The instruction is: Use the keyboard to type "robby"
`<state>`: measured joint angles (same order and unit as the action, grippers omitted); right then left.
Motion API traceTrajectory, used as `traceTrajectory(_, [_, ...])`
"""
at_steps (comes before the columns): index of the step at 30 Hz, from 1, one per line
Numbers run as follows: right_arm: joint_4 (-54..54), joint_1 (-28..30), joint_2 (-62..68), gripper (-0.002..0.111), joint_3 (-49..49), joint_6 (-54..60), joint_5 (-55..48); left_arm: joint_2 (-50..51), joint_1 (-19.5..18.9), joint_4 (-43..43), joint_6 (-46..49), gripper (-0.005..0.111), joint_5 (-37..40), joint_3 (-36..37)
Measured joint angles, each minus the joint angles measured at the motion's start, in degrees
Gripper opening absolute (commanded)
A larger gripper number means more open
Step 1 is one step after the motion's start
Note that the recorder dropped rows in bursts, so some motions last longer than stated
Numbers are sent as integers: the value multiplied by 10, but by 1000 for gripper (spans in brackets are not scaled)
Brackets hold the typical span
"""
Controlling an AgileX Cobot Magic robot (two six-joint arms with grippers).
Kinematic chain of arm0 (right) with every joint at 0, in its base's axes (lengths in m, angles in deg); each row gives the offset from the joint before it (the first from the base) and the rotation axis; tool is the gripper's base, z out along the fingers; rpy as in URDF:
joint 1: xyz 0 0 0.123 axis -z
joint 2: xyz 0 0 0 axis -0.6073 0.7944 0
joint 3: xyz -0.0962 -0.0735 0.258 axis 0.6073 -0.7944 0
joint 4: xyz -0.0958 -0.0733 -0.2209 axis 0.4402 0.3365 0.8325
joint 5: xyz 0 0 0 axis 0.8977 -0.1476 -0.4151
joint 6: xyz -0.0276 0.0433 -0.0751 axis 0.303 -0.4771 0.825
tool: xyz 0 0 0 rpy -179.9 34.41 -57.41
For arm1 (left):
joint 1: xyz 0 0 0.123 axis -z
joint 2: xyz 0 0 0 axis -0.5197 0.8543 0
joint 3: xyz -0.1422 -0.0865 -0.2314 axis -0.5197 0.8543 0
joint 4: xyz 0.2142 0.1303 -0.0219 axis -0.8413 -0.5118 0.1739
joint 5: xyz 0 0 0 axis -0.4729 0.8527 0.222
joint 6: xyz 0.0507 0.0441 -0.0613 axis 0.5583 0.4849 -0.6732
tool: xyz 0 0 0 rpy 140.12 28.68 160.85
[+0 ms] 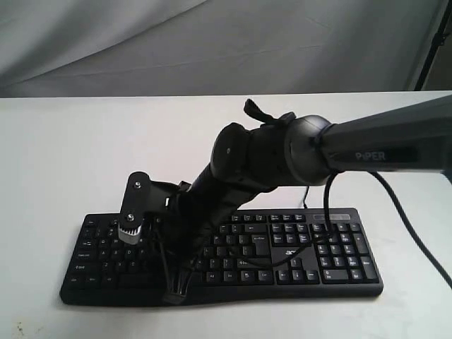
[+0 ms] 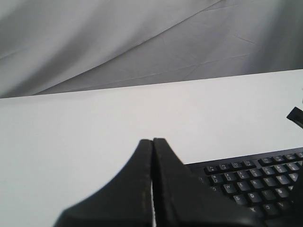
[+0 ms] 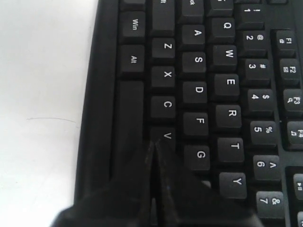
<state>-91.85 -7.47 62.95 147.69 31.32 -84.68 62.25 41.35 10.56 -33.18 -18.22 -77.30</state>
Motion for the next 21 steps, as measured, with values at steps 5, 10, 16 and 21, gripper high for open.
traceTrajectory(5, [0, 0, 0, 0, 0, 0, -1, 0, 0, 0, 0, 0, 0, 0])
traceTrajectory(10, [0, 0, 0, 0, 0, 3, 3, 0, 0, 0, 0, 0, 0, 0])
traceTrajectory(16, [0, 0, 0, 0, 0, 4, 8, 0, 0, 0, 0, 0, 0, 0])
traceTrajectory(21, [0, 0, 4, 0, 0, 4, 14, 0, 0, 0, 0, 0, 0, 0])
